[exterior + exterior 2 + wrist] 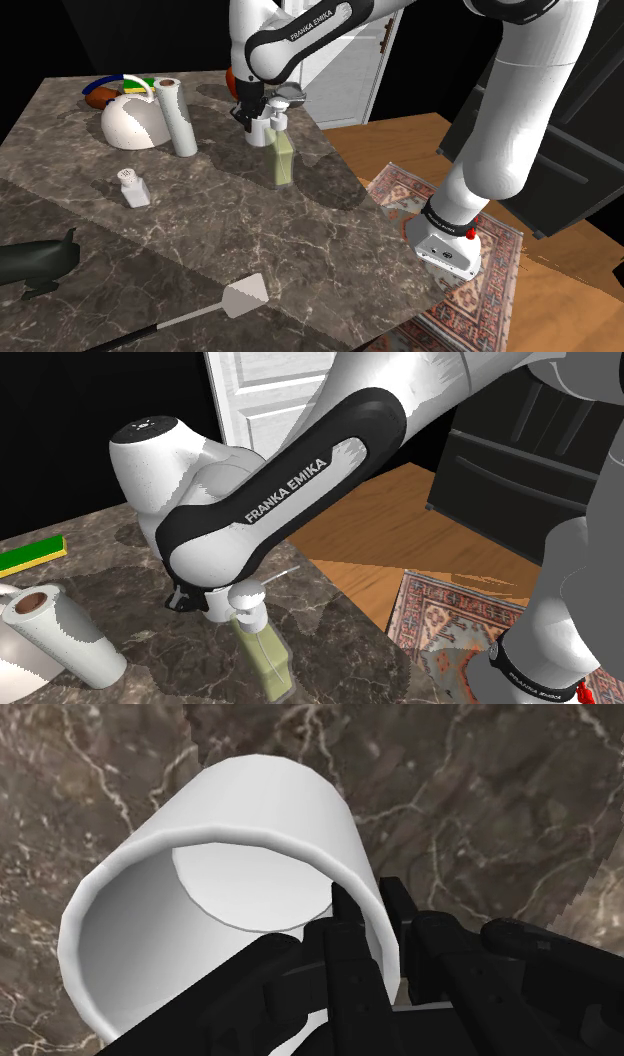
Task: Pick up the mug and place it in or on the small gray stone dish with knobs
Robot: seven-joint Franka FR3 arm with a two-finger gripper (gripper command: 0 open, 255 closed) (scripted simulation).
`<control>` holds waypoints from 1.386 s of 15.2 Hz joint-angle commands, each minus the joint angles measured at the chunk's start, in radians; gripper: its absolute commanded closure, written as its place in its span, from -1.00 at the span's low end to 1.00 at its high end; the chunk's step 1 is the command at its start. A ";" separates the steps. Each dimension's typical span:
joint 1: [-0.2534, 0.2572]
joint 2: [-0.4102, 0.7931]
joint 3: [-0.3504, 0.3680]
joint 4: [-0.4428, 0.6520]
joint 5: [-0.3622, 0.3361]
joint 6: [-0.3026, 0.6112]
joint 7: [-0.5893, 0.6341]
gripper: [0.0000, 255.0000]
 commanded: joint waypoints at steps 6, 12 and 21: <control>-0.002 -0.021 0.003 0.015 0.009 -0.035 -0.007 1.00; -0.005 -0.058 0.007 0.051 0.024 -0.106 -0.020 1.00; -0.007 -0.101 0.011 0.120 0.042 -0.216 -0.035 1.00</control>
